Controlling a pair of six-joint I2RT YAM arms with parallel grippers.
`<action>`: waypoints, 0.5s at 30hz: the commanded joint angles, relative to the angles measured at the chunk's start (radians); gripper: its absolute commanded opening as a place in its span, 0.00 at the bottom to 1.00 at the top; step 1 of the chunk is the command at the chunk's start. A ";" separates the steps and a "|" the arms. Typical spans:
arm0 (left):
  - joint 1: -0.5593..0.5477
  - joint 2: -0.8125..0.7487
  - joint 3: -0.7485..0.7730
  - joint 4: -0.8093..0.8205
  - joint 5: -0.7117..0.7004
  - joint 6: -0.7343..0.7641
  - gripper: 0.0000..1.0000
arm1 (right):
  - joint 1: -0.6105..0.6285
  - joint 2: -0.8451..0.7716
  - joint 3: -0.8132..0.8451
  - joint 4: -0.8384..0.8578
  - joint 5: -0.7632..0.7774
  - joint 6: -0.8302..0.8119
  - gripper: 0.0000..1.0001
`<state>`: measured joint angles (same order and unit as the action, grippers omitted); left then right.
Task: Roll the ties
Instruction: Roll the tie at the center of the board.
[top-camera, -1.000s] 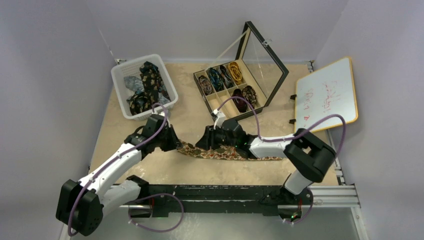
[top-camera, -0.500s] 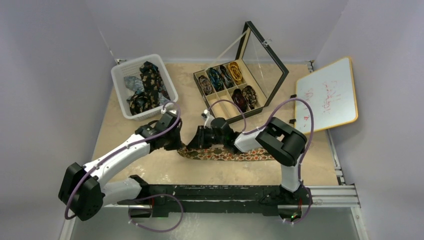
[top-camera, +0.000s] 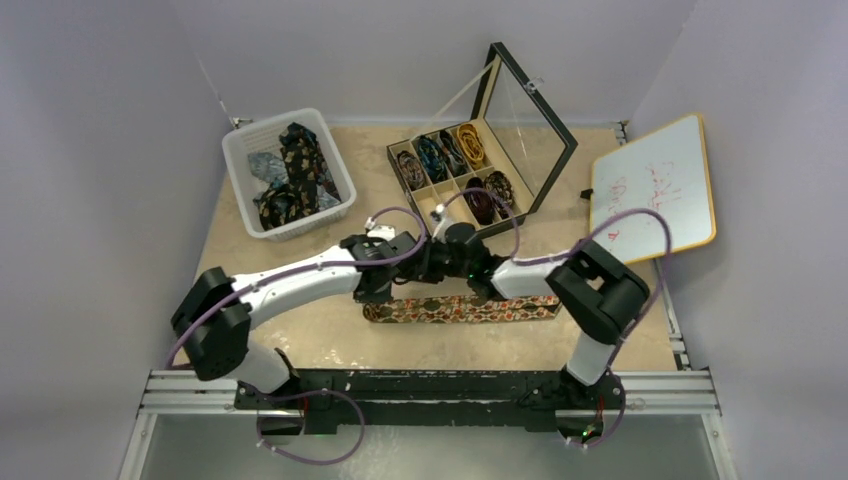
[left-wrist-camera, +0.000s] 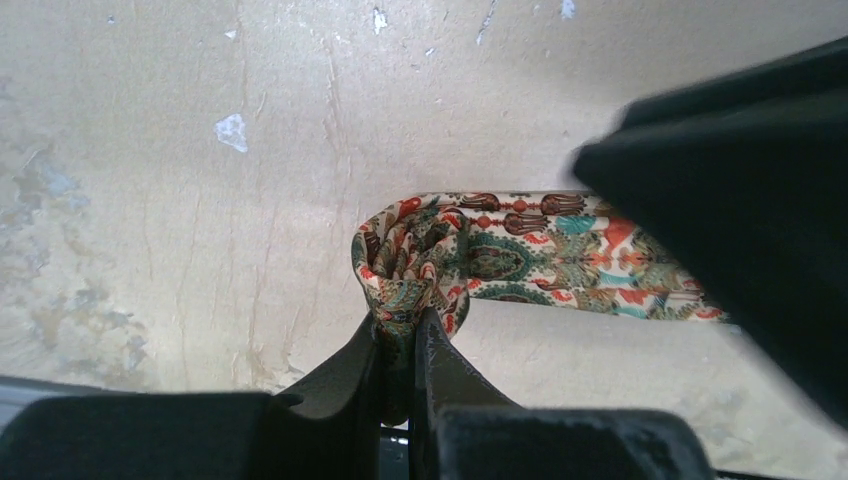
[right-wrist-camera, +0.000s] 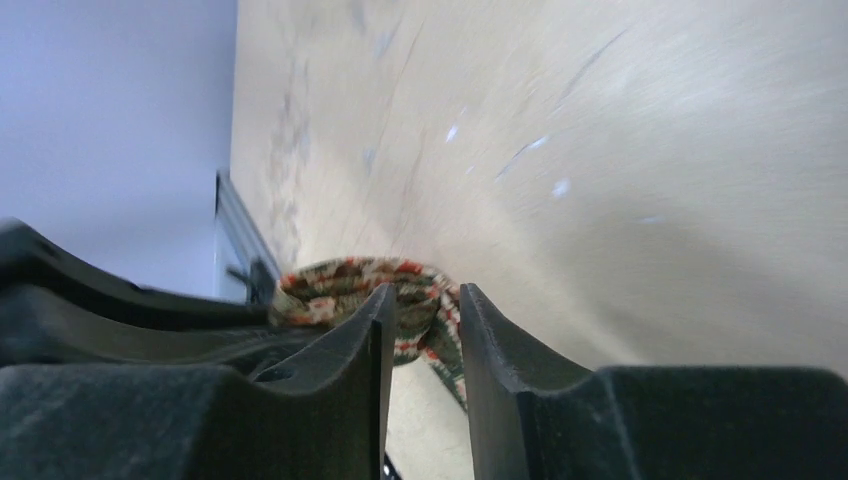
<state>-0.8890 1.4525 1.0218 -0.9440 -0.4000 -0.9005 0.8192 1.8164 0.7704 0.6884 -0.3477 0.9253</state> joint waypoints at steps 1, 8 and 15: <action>-0.055 0.100 0.090 -0.134 -0.119 -0.104 0.00 | -0.100 -0.160 -0.067 -0.139 0.189 -0.016 0.34; -0.105 0.212 0.167 -0.113 -0.097 -0.110 0.00 | -0.194 -0.311 -0.193 -0.156 0.219 -0.013 0.38; -0.120 0.274 0.242 -0.109 -0.101 -0.130 0.00 | -0.194 -0.365 -0.273 -0.117 0.125 -0.055 0.37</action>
<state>-1.0000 1.7069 1.1988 -1.0481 -0.4767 -1.0016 0.6216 1.4857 0.5327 0.5488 -0.1684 0.9115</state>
